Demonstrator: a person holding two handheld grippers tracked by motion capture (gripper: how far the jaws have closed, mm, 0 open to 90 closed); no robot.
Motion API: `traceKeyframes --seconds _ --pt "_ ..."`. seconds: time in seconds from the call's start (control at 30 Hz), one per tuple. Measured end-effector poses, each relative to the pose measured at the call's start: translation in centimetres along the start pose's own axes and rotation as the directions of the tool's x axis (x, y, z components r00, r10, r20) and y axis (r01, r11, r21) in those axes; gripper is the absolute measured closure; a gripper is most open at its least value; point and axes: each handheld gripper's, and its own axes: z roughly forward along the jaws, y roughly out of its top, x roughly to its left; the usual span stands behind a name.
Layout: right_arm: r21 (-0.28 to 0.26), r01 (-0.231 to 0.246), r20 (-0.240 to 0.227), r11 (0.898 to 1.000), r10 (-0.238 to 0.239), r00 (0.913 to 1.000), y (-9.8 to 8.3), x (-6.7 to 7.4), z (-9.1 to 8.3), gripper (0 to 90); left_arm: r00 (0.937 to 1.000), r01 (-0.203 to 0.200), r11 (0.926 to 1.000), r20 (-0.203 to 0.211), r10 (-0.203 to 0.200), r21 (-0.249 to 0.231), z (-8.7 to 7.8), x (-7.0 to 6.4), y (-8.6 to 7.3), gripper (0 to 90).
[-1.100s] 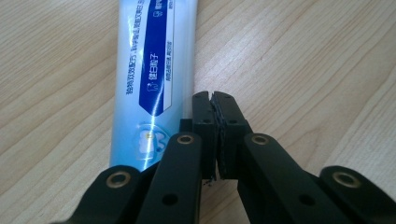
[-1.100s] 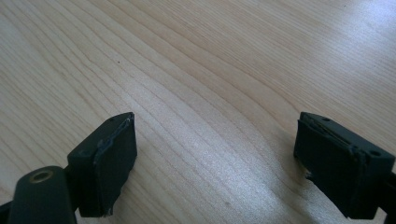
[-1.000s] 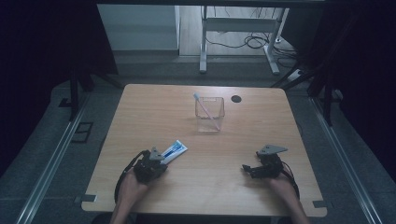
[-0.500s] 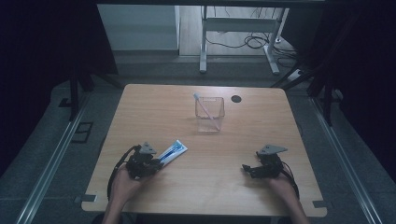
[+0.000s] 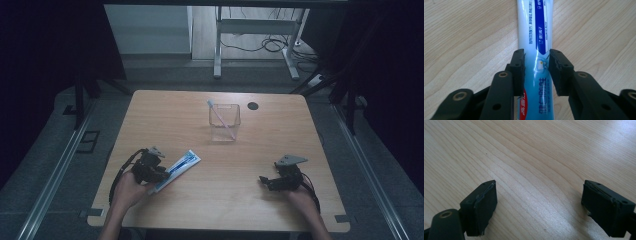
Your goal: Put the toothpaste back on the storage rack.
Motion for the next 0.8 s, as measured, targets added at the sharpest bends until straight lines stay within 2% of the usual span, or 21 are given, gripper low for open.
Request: traceKeyframes --seconds 0.23,0.8 --pt "0.000 0.000 -0.001 1.000 0.000 1.0000 0.0 0.0 0.0 13.3 0.9999 -0.009 0.9983 0.009 0.009 0.057 1.1 0.1 1.2 56.2" --pt "0.000 0.000 0.000 1.000 0.000 1.0000 0.0 0.0 0.0 13.3 0.9995 -0.014 0.9900 0.029 0.011 0.140 3.4 0.4 3.1 49.8"
